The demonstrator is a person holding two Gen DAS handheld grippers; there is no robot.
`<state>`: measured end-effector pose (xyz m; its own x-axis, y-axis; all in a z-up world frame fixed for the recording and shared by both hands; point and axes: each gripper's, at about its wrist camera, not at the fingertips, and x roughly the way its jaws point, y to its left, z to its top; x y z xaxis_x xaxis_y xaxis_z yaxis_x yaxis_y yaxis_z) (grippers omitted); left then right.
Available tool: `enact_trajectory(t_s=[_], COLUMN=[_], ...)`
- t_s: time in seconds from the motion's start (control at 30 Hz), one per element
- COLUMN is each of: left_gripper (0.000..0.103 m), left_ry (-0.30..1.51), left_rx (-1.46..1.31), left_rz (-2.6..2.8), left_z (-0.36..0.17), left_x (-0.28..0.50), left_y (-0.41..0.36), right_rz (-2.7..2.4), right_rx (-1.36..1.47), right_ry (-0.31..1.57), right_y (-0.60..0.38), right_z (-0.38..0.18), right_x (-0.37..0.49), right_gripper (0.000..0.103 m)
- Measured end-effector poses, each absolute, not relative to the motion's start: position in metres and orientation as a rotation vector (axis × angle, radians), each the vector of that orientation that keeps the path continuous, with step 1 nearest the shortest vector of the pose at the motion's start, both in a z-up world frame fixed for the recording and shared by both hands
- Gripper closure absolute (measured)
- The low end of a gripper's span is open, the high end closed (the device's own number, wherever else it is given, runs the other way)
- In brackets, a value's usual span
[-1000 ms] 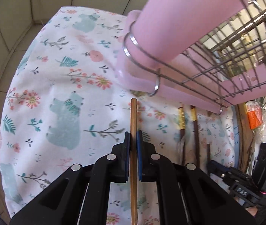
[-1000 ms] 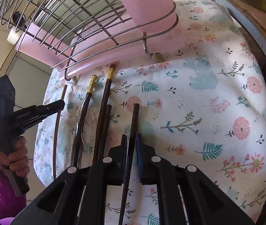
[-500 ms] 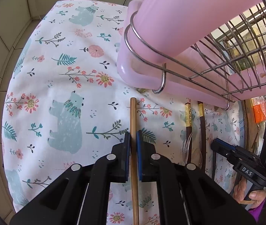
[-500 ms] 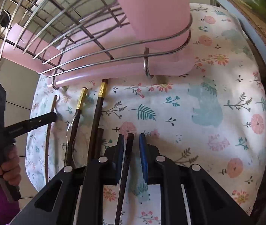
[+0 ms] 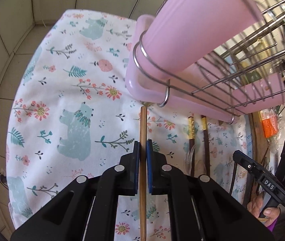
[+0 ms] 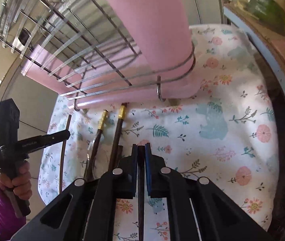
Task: Organize utensils
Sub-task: 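Lower the left tool's chopstick into a pink cup while the right tool inserts its chopstick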
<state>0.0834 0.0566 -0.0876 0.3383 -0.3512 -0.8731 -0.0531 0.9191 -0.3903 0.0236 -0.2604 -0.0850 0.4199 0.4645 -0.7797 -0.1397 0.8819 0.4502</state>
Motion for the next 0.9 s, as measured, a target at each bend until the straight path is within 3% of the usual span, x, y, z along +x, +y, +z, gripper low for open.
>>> enact_trajectory(t_s=[0.6, 0.9], left_gripper=[0.097, 0.097], left_ry=[0.792, 0.662], left_rx=[-0.44, -0.461], left_rz=[-0.267, -0.285], left_z=[0.003, 0.038], left_x=[0.02, 0.008], left_y=[0.083, 0.087], right_rz=[0.34, 0.332], right_rx=[0.331, 0.306], right_ry=[0.771, 0.676], right_y=[-0.288, -0.29], right_z=[-0.01, 0.023], right_x=[-0.016, -0.023], right_gripper=[0.097, 0.097])
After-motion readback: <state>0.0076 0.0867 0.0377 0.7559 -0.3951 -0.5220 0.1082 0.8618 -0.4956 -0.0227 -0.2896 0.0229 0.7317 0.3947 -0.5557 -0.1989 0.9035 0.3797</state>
